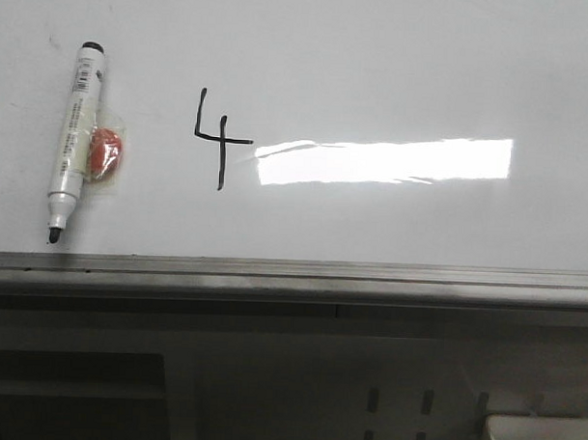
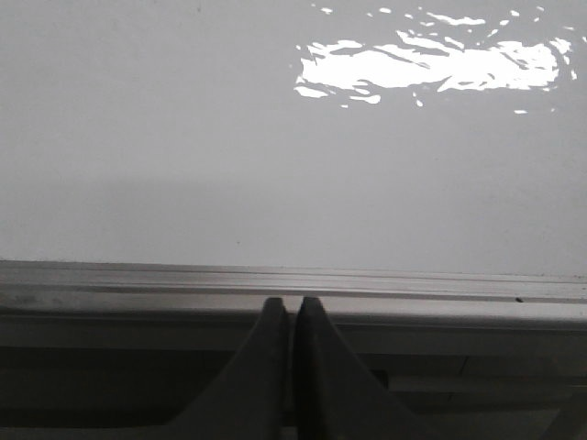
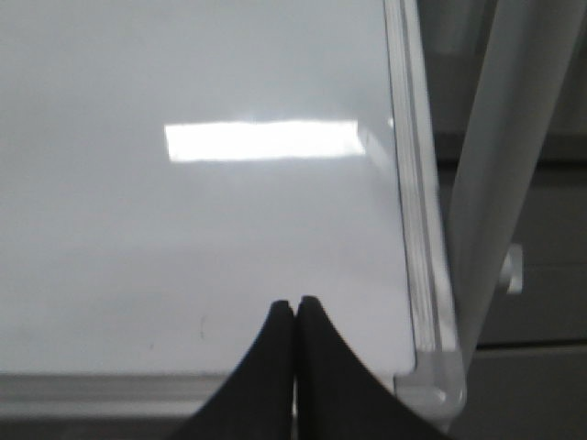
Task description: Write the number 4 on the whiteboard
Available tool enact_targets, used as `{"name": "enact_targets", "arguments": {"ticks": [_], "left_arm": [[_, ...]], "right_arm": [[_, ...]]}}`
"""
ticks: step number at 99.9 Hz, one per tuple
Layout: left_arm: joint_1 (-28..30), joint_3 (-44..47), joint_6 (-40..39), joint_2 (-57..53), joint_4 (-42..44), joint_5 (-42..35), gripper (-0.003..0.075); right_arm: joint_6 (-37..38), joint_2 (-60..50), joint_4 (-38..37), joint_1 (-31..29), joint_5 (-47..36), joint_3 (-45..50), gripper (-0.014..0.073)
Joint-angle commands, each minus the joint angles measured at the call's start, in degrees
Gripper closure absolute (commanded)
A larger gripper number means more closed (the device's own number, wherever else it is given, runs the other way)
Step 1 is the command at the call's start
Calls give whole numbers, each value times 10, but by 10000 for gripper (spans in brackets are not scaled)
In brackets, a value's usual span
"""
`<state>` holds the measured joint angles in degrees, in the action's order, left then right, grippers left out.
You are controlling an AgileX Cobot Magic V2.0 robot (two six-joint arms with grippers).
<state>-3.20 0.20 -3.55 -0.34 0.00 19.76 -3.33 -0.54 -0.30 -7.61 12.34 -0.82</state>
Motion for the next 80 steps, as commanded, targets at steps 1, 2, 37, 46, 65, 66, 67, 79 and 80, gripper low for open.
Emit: {"name": "enact_targets", "arguments": {"ticks": [1,2,37,46,65,66,67,79,80], "left_arm": [[1,20,-6,-14,0,-25,741],[1,20,-6,-14,0,-25,741],[1,20,-6,-14,0,-25,741],[1,20,-6,-14,0,-25,741],[1,20,-6,-14,0,-25,741],[1,20,-6,-14,0,-25,741],[1,20,-6,-14,0,-25,741],[1,20,-6,-14,0,-25,741],[1,20,-6,-14,0,-25,741]], "right_arm": [[18,-9,-18,-3,-53,22,658],[18,-9,-18,-3,-55,26,658],[18,-9,-20,-3,54,29,658],[18,-9,-20,-3,54,29,658],[18,-9,-20,-3,54,29,658],[18,-9,-20,-3,54,29,658],[18,-9,-20,-3,54,29,658],[18,-9,-20,-3,54,29,658],[18,-9,-20,-3,54,29,658]]}}
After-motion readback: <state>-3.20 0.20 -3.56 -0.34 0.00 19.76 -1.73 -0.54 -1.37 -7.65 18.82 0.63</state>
